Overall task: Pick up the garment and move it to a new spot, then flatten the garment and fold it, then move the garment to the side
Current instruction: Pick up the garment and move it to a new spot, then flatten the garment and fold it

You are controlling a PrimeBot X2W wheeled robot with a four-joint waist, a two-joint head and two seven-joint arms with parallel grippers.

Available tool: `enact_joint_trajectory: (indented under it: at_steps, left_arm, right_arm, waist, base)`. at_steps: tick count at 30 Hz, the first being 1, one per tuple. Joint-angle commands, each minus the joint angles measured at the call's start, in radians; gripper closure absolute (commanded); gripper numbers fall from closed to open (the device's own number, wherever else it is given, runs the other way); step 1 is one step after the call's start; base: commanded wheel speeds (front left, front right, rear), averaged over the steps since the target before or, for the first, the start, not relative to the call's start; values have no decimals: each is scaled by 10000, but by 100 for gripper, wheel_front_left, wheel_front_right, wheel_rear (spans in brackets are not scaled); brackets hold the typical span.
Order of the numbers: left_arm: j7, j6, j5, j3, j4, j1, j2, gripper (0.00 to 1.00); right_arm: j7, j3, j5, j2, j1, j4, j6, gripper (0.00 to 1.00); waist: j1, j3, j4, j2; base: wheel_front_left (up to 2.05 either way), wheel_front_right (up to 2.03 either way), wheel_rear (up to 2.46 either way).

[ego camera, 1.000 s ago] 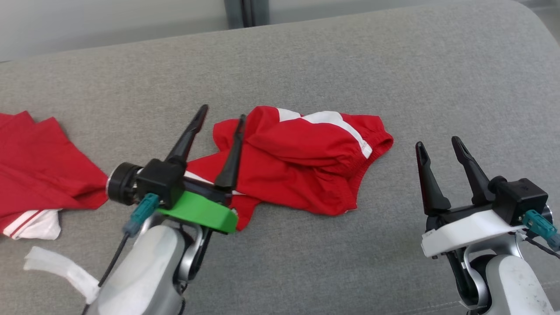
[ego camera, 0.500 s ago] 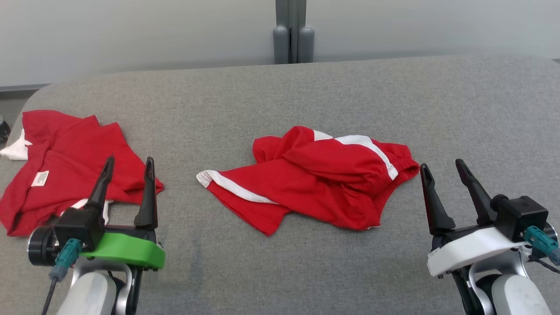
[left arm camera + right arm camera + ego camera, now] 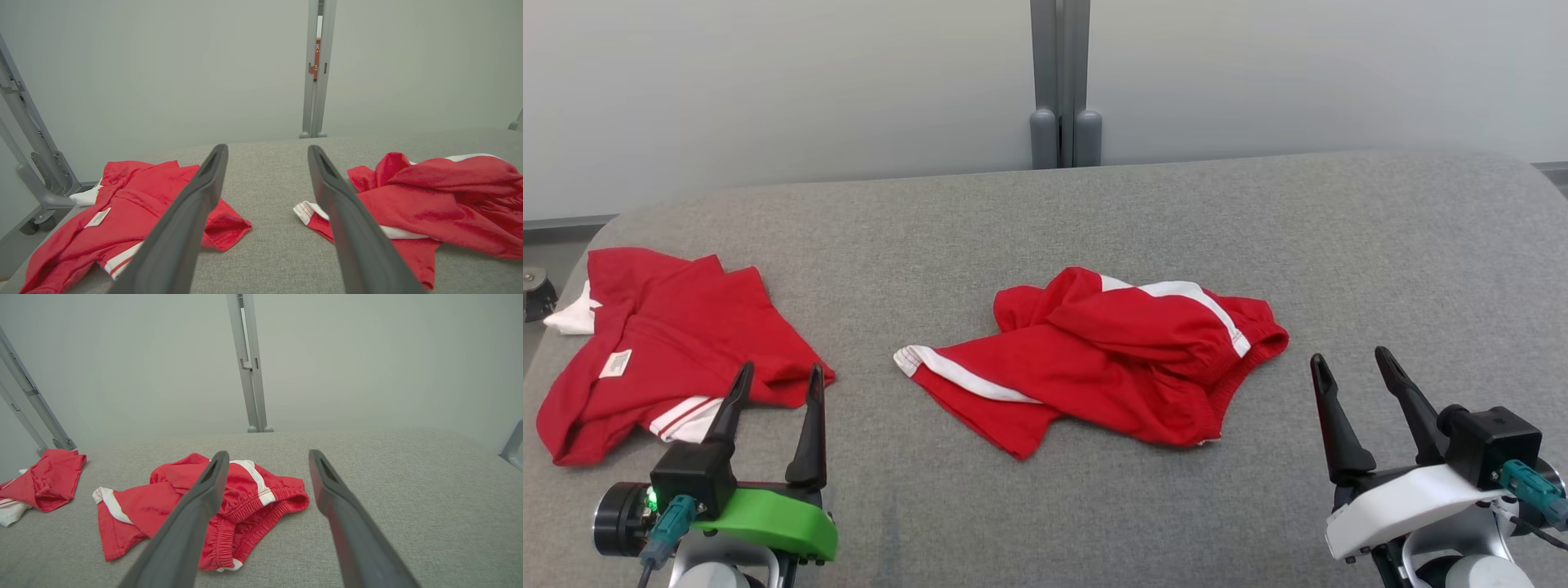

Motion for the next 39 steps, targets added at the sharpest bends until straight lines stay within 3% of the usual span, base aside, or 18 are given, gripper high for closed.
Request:
enact_joint_trajectory:
  at_steps: [1, 15, 22, 29, 37, 38, 39]
  left_arm:
    - [-34, -57, 46, 49, 62, 179, 32, 0]
    - [-34, -101, 28, 71, 243, 76, -78, 0]
    - [-34, -87, 112, 14, 39, -412, -192, 0]
    - [-34, -224, 370, 99, -200, -1406, -468, 0]
    - [-34, -411, 636, 313, -102, -1733, -731, 0]
    - [-34, -434, 671, 349, -85, -1731, -757, 0]
    - [-34, -465, 690, 397, -70, -1718, -788, 0]
  right_arm:
    - [34, -2, 27, 0, 119, -51, 4, 0]
    - [103, -14, -57, 38, 16, -59, 4, 0]
    - [321, 379, -28, -149, -49, 320, 4, 0]
    - [49, 1577, 358, -283, -1052, 2309, 4, 0]
    - [-346, 2090, 848, -254, -2026, 4174, 4, 0]
    - [-387, 2219, 909, -327, -2093, 4274, 4, 52]
    - [-425, 2357, 1049, -398, -2122, 4380, 4, 63]
  waist:
    - [0, -48, -25, 0]
    - [0, -37, -5, 0]
    - [0, 526, 218, 0]
    - [0, 1923, 611, 0]
    - [0, 2294, 719, 0]
    - [0, 2289, 715, 0]
    - [0, 2281, 701, 0]
  base:
    - [0, 0, 0]
    - [0, 0, 0]
    - [0, 0, 0]
    - [0, 0, 0]
    - [0, 0, 0]
    - [0, 0, 0]
    - [0, 0, 0]
